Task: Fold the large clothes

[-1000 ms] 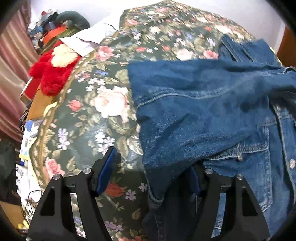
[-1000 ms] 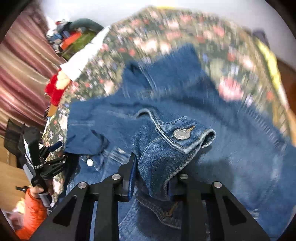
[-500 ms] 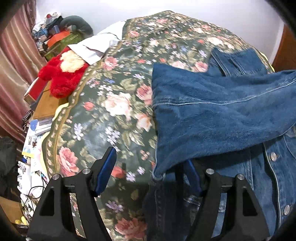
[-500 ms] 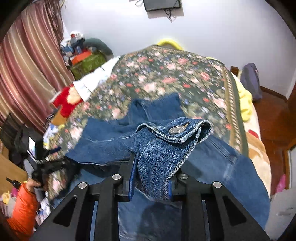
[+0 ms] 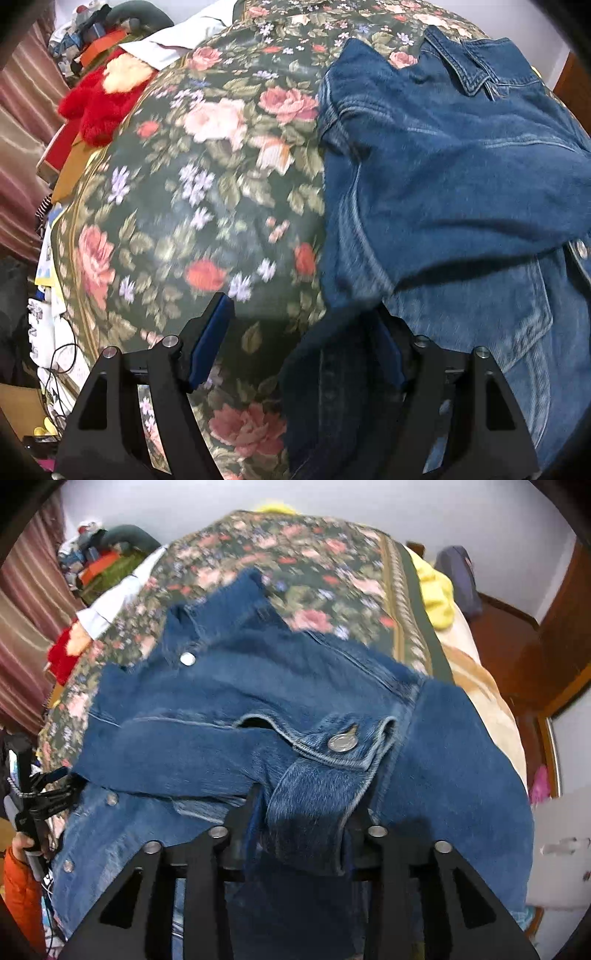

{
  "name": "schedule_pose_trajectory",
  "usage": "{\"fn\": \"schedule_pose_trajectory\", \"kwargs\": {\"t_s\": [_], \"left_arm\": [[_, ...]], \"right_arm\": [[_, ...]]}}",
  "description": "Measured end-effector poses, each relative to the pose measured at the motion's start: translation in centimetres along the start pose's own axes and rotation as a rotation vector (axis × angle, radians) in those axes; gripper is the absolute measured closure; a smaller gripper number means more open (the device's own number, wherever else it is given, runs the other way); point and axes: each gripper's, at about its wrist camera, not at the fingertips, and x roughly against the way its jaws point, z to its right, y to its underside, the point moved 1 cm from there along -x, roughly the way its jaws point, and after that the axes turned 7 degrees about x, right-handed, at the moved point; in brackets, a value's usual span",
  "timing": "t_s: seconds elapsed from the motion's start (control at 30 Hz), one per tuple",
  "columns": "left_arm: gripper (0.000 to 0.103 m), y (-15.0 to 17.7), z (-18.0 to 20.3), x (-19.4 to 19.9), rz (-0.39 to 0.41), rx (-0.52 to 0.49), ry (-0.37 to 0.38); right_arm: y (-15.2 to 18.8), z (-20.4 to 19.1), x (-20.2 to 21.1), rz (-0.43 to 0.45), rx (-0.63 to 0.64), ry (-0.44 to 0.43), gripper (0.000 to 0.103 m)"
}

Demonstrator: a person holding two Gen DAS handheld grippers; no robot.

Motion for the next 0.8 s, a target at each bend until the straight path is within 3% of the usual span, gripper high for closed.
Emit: {"fn": "schedule_pose_trajectory", "kwargs": {"t_s": [0.03, 0.1, 0.13, 0.23, 0.33, 0.43, 0.6, 0.8], "left_arm": [[0.031, 0.3, -0.2, 0.3, -0.002, -0.003, 0.008], [0.031, 0.8, -0.6, 1.6, 0.005, -0.019, 0.034], [0.031, 0.9, -0.7, 2.2, 0.017, -0.026, 0.037], [0.031, 0.3, -0.9, 5.3, 0.095, -0.052, 0.041], [0.022, -2.1, -1.3, 8.1, 0.185, -0.021, 0.036], [0.02, -5.6, -1.9, 8.7, 0.23, 0.041, 0.068], [0.02, -10.9, -0.9, 5.9, 0.209, 0.084, 0.077], [0.02, -14.6, 1.3, -1.0, 0.105, 0.084, 0.071]], "right_arm": [[0.2, 0.4, 0.0, -0.004, -0.007, 0.005, 0.055], [0.8, 1.2, 0.5, 0.006, -0.021, 0.028, 0.032], [0.9, 1.5, 0.9, 0.016, -0.025, 0.041, 0.029], [1.0, 2.6, 2.4, 0.047, -0.033, 0.085, 0.028], [0.1, 3.5, 4.3, 0.091, -0.081, 0.052, 0.028], [-1.2, 3.5, 5.3, 0.13, -0.118, 0.016, 0.028], [-4.0, 1.2, 4.5, 0.167, -0.074, -0.016, 0.027], [-6.3, -2.0, -0.9, 0.077, 0.038, -0.011, 0.027]]}}
